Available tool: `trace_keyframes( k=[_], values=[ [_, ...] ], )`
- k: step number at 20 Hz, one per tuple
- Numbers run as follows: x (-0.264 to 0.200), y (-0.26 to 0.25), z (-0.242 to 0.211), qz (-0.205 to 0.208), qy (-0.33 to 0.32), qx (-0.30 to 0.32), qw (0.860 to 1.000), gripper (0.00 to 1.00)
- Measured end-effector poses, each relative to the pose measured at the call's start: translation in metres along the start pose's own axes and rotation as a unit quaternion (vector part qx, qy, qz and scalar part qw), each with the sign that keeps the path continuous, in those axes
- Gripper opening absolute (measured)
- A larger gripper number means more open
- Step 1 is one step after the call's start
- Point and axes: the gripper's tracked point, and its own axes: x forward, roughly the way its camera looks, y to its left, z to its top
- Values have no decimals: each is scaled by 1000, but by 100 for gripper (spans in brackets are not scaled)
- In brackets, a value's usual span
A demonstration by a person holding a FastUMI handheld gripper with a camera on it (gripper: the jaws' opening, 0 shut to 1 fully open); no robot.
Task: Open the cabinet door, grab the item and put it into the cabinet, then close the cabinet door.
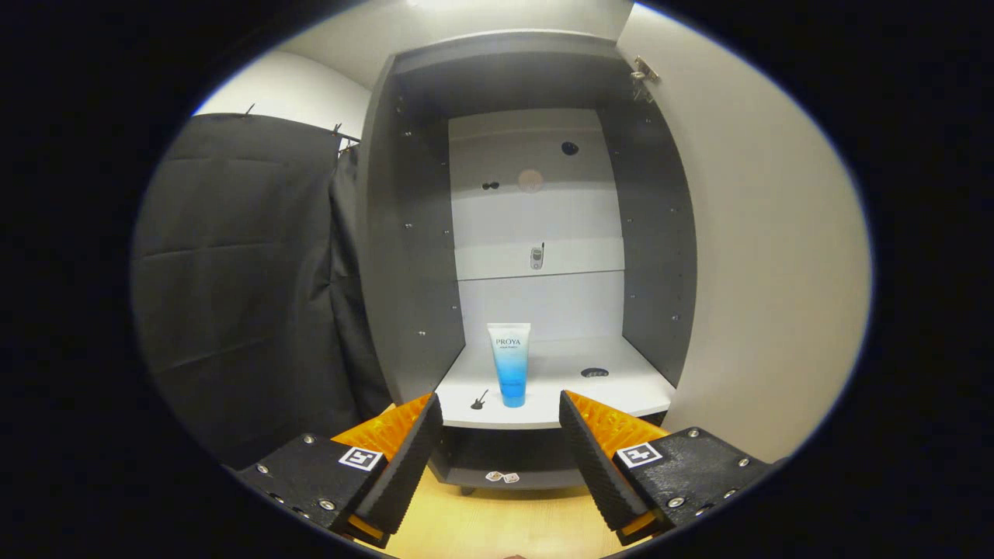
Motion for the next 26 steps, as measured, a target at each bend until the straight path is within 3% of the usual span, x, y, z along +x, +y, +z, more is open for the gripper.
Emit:
trace_keyframes(
  k=[14,19,26],
  values=[
    [-150,19,-22,16,-52,-6,999,93],
    [-196,-4,-29,8,-50,7,999,94],
    [-257,-71,-19,-41,-58,34,997,94]
  ],
)
